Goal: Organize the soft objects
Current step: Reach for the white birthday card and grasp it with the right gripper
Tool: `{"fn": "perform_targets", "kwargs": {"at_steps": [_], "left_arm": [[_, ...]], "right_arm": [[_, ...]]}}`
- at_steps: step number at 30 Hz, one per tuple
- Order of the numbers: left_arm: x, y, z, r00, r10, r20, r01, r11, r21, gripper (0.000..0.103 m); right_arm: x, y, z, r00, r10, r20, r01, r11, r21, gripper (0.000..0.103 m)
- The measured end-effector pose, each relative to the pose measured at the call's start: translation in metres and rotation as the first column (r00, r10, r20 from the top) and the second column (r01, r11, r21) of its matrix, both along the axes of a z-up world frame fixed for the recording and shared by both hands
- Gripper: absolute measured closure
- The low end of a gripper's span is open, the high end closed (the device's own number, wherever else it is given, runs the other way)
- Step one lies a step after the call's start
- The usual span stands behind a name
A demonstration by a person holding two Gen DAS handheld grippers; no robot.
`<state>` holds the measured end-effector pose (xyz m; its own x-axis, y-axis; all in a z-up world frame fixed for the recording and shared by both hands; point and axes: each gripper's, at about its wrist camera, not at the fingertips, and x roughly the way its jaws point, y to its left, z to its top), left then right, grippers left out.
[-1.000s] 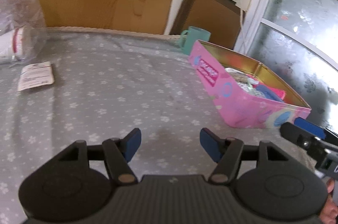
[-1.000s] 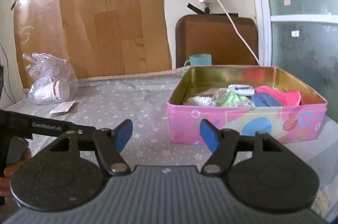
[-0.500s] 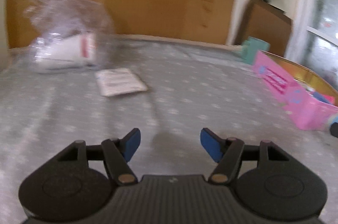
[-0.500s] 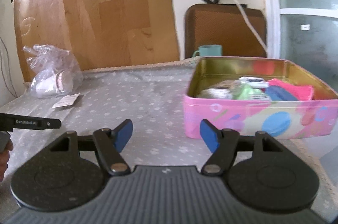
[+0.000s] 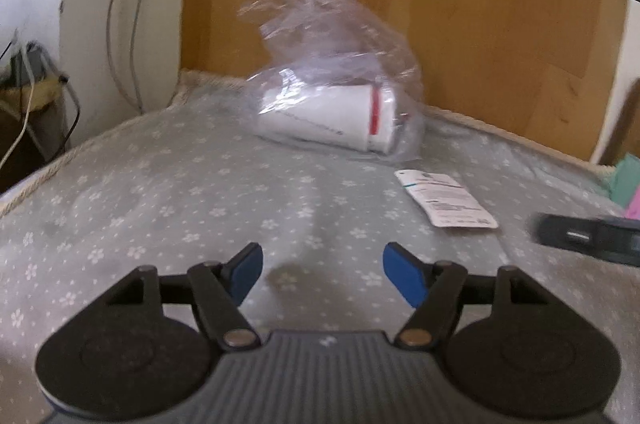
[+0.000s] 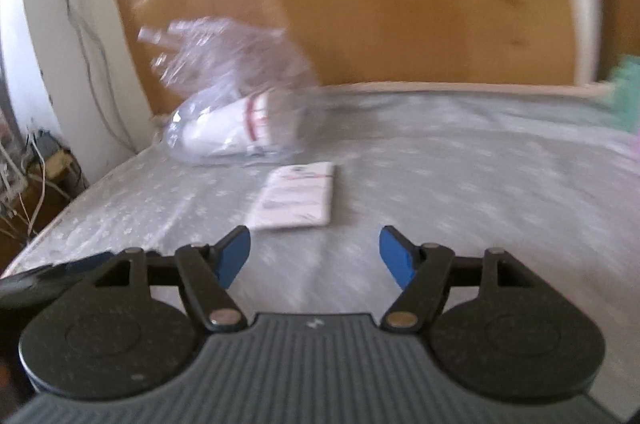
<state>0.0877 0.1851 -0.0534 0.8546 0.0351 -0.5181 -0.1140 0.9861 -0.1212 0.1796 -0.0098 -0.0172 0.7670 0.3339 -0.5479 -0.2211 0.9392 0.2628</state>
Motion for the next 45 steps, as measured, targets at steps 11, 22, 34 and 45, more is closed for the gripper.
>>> {"fn": "perform_targets", "kwargs": {"at_steps": [11, 22, 34, 45], "left_arm": [[0.009, 0.017, -0.007, 0.998, 0.031, -0.058, -0.037, 0.994, -0.103, 0.031], [0.011, 0.010, -0.007, 0.999, -0.012, -0.051, 0.009, 0.998, -0.064, 0.029], [-0.049, -0.104, 0.006, 0.894, -0.440, -0.088, 0.417, 0.887, -0.197, 0.029], [-0.076, -0.183, 0.007, 0.710, -0.683, -0.175, 0.575, 0.704, -0.417, 0.029]], "right_arm": [[0.068, 0.047, -0.030, 0.995, 0.009, -0.096, -0.027, 0.983, -0.183, 0.031], [-0.119, -0.066, -0.015, 0.996, -0.025, -0.083, 0.012, 0.988, -0.155, 0.031], [-0.237, -0.119, -0.020, 0.969, -0.244, 0.039, 0.246, 0.934, -0.261, 0.013], [-0.254, -0.137, -0.019, 0.982, -0.167, 0.088, 0.179, 0.972, -0.151, 0.031]]}}
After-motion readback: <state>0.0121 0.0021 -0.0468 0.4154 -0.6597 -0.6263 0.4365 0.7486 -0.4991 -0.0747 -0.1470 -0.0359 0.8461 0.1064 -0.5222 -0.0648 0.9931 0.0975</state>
